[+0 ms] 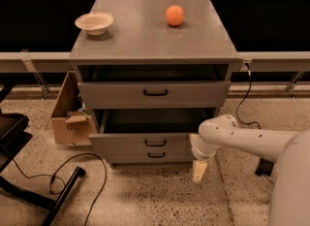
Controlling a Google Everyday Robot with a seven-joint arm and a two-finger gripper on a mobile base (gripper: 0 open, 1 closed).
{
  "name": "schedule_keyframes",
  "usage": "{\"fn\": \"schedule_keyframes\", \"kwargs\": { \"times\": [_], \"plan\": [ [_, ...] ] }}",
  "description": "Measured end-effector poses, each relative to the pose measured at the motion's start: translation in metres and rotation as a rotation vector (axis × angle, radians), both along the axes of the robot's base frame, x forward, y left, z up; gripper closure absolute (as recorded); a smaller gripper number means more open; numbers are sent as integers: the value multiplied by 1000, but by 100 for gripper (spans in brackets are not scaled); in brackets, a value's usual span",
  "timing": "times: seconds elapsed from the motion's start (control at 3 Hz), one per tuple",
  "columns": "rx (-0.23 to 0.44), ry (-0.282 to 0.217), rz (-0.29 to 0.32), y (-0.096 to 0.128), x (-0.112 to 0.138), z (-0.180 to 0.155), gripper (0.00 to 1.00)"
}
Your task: Open middle drawer
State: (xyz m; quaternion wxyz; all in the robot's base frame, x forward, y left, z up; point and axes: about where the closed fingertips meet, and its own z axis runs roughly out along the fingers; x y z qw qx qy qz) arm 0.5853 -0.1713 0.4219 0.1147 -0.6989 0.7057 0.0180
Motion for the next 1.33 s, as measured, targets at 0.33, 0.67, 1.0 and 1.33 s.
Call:
{"fn": "schedule_keyframes", "kwargs": {
  "times": [0.33, 0.67, 1.0, 1.33],
  "plan": [
    [0, 0, 0, 0, 0, 0, 0],
    [-43, -39, -1, -6, 0, 19, 0],
    [-117, -102, -18, -20, 0, 61, 0],
    [-126, -113, -27, -21, 4, 66, 0]
  ]
}}
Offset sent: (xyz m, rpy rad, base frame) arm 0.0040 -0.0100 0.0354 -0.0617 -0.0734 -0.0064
